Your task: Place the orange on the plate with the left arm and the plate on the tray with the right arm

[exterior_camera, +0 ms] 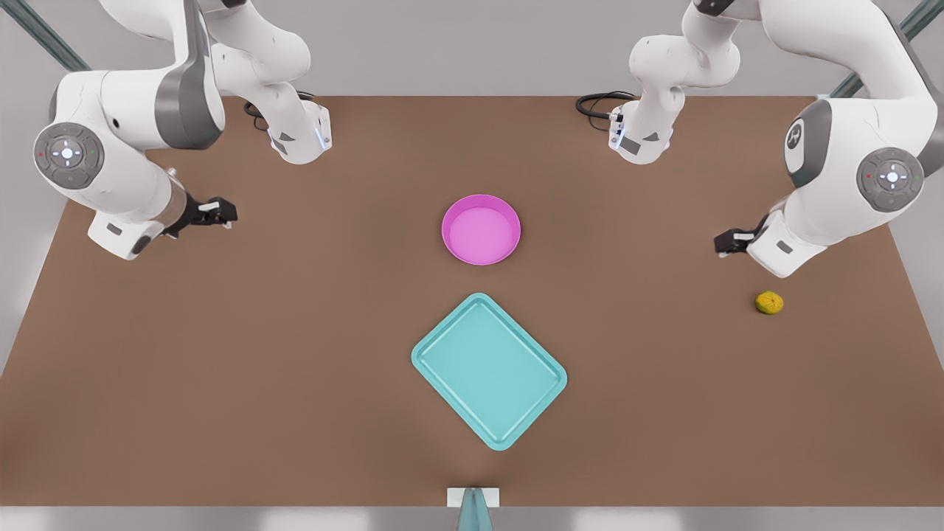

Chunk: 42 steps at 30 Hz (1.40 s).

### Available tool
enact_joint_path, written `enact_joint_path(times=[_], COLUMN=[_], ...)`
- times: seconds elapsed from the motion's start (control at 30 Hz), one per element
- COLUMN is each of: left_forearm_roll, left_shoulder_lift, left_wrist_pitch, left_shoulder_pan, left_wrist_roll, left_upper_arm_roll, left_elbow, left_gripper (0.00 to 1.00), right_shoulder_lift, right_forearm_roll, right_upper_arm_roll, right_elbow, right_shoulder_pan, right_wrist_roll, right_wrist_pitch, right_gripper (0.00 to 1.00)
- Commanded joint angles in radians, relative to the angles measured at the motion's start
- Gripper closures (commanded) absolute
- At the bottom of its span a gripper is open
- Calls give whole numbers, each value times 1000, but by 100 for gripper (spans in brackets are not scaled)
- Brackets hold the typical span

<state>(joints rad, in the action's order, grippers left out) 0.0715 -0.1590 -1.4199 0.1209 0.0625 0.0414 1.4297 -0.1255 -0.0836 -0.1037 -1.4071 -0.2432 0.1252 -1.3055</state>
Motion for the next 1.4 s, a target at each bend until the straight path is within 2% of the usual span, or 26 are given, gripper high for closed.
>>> enact_joint_path(times=[0.0, 0.1, 0.13, 0.2, 0.23, 0.27, 0.3, 0.37, 0.47, 0.6, 0.7, 0.9, 1.33, 1.37], left_forearm_roll=[2, 2, -7, -9, -9, -9, -13, -15, -13, -12, -9, -9, -9, -10], left_shoulder_lift=[1, -46, -105, -204, -226, -235, -274, -266, -283, -329, -376, -406, -484, -484], left_wrist_pitch=[-27, -50, -131, -275, -357, -525, -588, -720, -843, -844, -887, -870, -893, -893], left_shoulder_pan=[0, -13, -64, -196, -239, -282, -319, -320, -323, -339, -360, -360, -383, -383], left_wrist_roll=[14, 45, 4, -318, -438, -555, -650, -678, -713, -713, -714, -708, -702, -702], left_upper_arm_roll=[0, 43, 89, 89, 91, 91, 91, 92, 124, 138, 144, 144, 144, 144], left_elbow=[0, 69, 72, 77, 112, 195, 207, 340, 406, 413, 411, 457, 452, 454], left_gripper=[0, 0, 0, 0, 0, 0, 0, 0, 0, 0, 0, 0, 0, 8], right_shoulder_lift=[-2, -5, -14, -43, -65, -69, -72, -82, -80, -80, -115, -102, -111, -112], right_forearm_roll=[-1, -1, -1, -4, 5, 5, 13, 18, 22, 22, 19, 4, 13, 13], right_upper_arm_roll=[-1, -1, -1, -2, -2, -2, -2, -2, -2, -2, -5, -1, -1, -1], right_elbow=[0, 0, 8, 16, 17, 19, 17, 20, 27, 31, 102, 82, 74, 74], right_shoulder_pan=[1, 1, -4, -7, -4, -8, 2, 4, 1, 4, 13, 25, 24, 25], right_wrist_roll=[59, 59, 57, 62, 60, 59, 59, 57, 59, 59, 70, 67, 67, 67], right_wrist_pitch=[-52, -52, -46, -40, -43, -44, -44, -47, -46, -47, -46, -41, -46, -47], right_gripper=[0, 0, 0, 0, 0, 0, 0, 0, 0, 0, 0, 0, 0, 0])
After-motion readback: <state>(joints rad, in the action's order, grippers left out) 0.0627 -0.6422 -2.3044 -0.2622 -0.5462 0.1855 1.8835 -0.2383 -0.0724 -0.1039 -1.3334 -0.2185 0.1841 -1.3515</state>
